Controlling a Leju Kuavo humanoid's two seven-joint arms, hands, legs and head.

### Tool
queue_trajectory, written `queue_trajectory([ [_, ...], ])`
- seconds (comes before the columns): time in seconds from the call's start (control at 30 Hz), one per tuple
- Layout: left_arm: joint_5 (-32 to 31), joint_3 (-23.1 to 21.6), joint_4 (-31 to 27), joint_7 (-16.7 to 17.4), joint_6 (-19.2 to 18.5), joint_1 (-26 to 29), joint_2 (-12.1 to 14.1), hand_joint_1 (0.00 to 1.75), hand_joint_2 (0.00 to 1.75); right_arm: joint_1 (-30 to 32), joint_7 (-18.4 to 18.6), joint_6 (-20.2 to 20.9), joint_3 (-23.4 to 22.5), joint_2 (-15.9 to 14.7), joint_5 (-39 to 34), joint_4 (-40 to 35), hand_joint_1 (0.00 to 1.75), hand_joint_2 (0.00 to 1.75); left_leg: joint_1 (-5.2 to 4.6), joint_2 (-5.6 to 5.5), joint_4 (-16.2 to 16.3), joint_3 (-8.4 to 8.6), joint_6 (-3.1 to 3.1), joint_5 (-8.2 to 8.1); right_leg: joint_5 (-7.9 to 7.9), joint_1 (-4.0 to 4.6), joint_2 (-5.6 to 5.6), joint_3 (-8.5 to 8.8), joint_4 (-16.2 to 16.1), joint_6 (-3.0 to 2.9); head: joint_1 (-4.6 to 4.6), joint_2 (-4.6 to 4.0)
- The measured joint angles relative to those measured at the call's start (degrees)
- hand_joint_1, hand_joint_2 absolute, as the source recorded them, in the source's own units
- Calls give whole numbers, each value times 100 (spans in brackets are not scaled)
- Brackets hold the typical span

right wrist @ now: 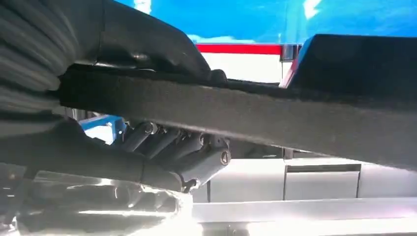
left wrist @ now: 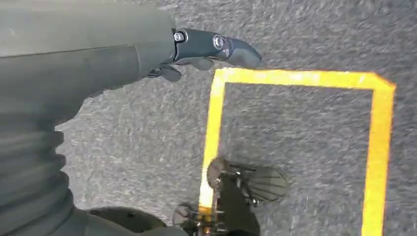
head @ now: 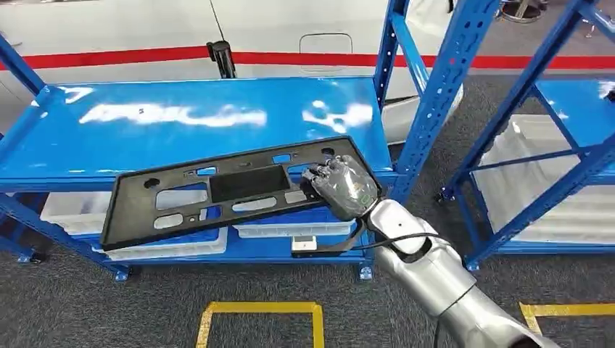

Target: Take the parts from the cabinet and place them on the table.

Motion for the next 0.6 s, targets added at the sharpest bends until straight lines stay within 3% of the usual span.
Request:
queue_trajectory([
  [0.03, 9, 0, 0, -2, -13, -4, 0, 0, 175, -38, -5, 9, 0, 11, -9, 13, 175, 175, 3, 0, 513, -126, -30, -258, 57, 9, 0, -73, 4, -3, 11, 0],
  [0.07, 18, 0, 0, -18, -31, -4, 2, 0, 175, -66, -5, 18, 0, 26, -9, 35, 175, 175, 7, 1, 884, -185, -51, -371, 106, 16, -1, -138, 9, 5, 7, 0],
  [0.1, 28, 0, 0, -28, -35, -4, 2, 0, 175, -96, -5, 35, 0, 41, -9, 68, 175, 175, 15, 1, 1028, -137, -60, -336, 161, 17, -1, -204, 11, 17, 4, 0],
  [0.13, 33, 0, 0, -35, -35, -4, 2, 0, 175, -125, -5, 46, 0, 52, -9, 98, 175, 175, 25, 2, 913, 30, -57, -214, 206, 16, 1, -265, 14, 38, 7, 0],
  [0.2, 42, 0, -2, -50, -39, -19, 9, 0, 175, -197, -5, 44, -7, 72, -9, 164, 175, 175, 45, 1, 34, 739, -24, 93, 289, 14, 7, -361, 16, 92, 4, 0],
  [0.23, 42, 0, -4, -52, -39, -32, 9, 0, 175, -236, -5, 33, -9, 87, -9, 186, 175, 175, 45, -14, -454, 1121, 8, 69, 327, 14, 8, -372, 21, 115, 0, 0],
  [0.27, 42, 0, -4, -50, -39, -46, 11, 0, 175, -272, -2, 17, -26, 94, -9, 208, 175, 175, 9, -24, -816, 1344, 40, -67, 360, 55, 5, -410, 21, 164, 4, 0],
  [0.37, 42, 0, -4, -46, -37, -41, 11, 0, 175, -316, 24, -42, -42, 166, -7, 275, 175, 175, -51, -38, -817, 1273, 150, 4, 496, 28, -18, -411, -33, 322, 15, 0],
  [0.4, 52, 2, -4, -42, -31, -38, 11, 0, 175, -310, 30, -50, -44, 173, -4, 297, 175, 175, -56, -23, -912, 1248, 235, 109, 543, 66, -12, -421, -62, 372, 26, 0],
  [0.43, 55, 2, -4, -35, -26, -50, -2, 0, 175, -313, 32, -63, -55, 173, 7, 319, 175, 175, -23, 25, -959, 1224, 281, 207, 401, 52, -18, -495, 48, 340, 18, 0],
  [0.47, 52, 2, -4, -31, -24, -57, 0, 0, 175, -324, 39, -79, -68, 175, 19, 339, 175, 175, -33, 15, -975, 1123, 371, 291, 78, 61, -8, -673, 339, 252, 52, 0],
  [0.53, 48, 4, -4, -24, -13, -58, 0, 0, 175, -317, 48, -90, -90, 175, 28, 378, 175, 175, -60, 14, -972, 938, 402, 424, -489, 59, -2, -952, 1244, 156, 59, 0],
  [0.57, 46, 4, -4, -20, -11, -57, 0, 0, 175, -314, 48, -90, -96, 175, 31, 396, 175, 175, -73, 16, -968, 842, 404, 494, -633, 60, -2, -1053, 1655, 167, 55, 0],
  [0.6, 46, 2, -4, -15, -11, -57, 0, 0, 175, -306, 48, -90, -107, 177, 46, 419, 175, 175, -84, 16, -966, 748, 399, 565, -617, 61, -2, -1061, 1895, 219, 57, 0],
])
